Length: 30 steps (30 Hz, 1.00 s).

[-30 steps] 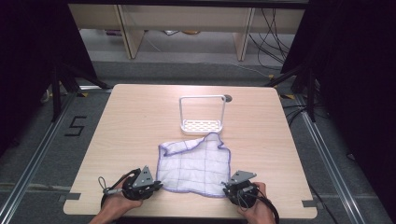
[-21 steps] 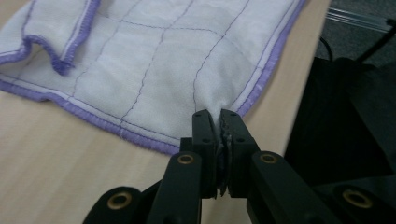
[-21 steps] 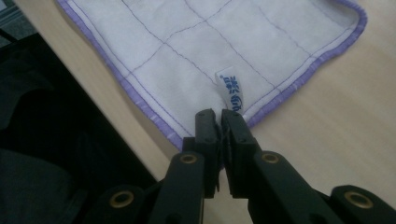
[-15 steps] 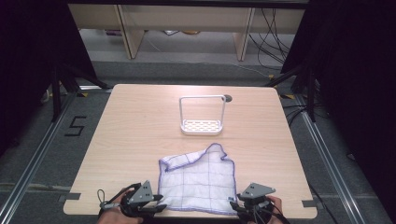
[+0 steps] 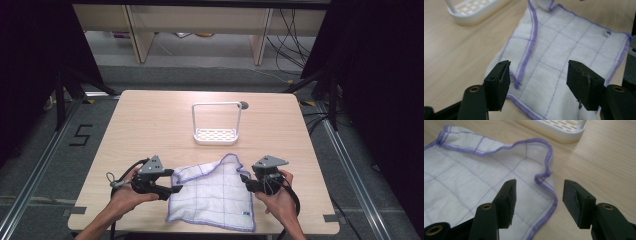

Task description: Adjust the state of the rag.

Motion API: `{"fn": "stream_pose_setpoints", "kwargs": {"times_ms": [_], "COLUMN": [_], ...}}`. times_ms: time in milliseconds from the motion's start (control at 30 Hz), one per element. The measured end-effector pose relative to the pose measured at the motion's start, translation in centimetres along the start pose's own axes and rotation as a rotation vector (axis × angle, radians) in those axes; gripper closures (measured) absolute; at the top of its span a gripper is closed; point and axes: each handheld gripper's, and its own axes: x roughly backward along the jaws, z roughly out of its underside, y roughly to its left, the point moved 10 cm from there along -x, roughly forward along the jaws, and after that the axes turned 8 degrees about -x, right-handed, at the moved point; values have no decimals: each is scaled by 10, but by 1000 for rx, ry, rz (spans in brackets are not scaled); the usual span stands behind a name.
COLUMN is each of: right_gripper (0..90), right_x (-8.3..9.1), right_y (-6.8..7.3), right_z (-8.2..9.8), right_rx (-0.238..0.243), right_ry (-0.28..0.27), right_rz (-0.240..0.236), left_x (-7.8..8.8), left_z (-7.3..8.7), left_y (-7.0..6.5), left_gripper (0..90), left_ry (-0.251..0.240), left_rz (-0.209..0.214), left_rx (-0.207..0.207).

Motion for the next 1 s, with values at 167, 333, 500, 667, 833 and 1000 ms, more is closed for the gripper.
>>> {"fn": "stream_pose_setpoints", "kwargs": {"times_ms": [167,333,500,667,833,1000], "right_gripper": [462,488,727,877,883,885], "right_x": [-19,-29,-46,-50,-43,-55], "right_y": [-6,-6,-9,-13,-20,-42], "right_z": [-6,-11,-15,-23,-39,-50], "right_rx": [-14,-20,22,50,62,44], "right_ry": [30,49,83,79,58,68], "right_rz": [16,16,17,8,31,81], "left_x": [-17,-39,-54,-53,-46,-58], "left_z": [14,24,27,21,-5,-8], "left_y": [6,11,17,23,42,86], "left_gripper": [382,408,592,859,866,867], "left_ry": [69,117,151,149,100,106], "left_rz": [-28,-55,-64,-73,-98,-154], "left_rx": [-39,-78,-156,-198,-179,-62]}}
